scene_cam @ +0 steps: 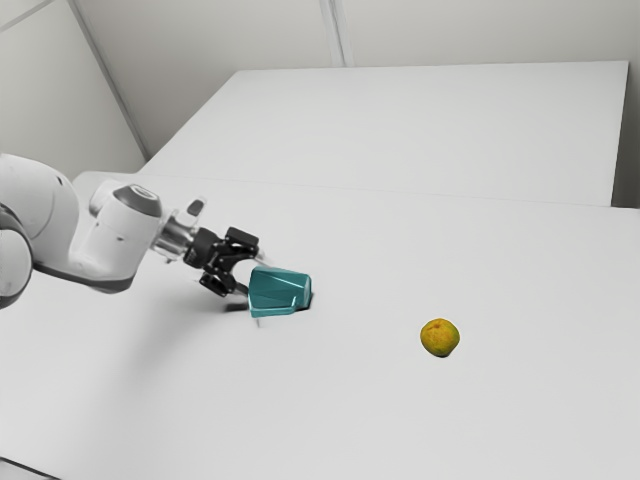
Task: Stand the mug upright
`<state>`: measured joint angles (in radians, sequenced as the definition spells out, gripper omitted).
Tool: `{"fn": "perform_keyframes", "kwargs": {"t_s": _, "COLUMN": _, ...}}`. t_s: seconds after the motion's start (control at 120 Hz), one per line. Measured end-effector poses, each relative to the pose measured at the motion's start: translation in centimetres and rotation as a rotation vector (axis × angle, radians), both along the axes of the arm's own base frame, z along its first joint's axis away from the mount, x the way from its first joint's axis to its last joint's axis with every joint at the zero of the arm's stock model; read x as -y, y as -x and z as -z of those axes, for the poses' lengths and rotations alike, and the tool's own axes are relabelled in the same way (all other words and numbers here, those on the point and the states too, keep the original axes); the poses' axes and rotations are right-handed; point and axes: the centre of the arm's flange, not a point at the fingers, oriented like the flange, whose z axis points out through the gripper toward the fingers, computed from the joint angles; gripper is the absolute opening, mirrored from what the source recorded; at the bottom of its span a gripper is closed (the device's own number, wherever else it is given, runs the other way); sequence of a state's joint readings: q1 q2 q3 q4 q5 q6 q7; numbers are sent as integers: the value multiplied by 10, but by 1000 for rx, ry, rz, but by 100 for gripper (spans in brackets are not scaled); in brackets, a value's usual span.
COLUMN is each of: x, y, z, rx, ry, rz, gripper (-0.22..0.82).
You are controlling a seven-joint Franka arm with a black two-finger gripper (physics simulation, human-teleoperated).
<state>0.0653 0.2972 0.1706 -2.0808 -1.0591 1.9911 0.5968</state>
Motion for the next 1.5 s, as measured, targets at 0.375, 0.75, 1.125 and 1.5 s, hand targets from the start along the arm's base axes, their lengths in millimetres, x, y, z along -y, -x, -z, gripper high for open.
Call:
{"fn": "perform_keyframes", "kwargs": {"t_s": 0.375, "x": 14, "y": -8, "z": -6, "rx": 126, "ry": 10, "rz": 101, "gripper": 28}}
{"fn": "perform_keyframes", "kwargs": {"t_s": 0.75, "x": 27, "y": -11, "z": -15, "rx": 182, "ry": 8, "rz": 150, "gripper": -12}}
{"fn": "perform_keyframes", "kwargs": {"t_s": 1.125, "x": 31, "y": -12, "z": -53, "rx": 248, "ry": -37, "rz": 187, "gripper": -17}}
{"fn": "perform_keyframes", "kwargs": {"t_s": 1.5, "x": 39, "y": -8, "z": -92, "rx": 252, "ry": -340, "rz": 396, "gripper": -17}}
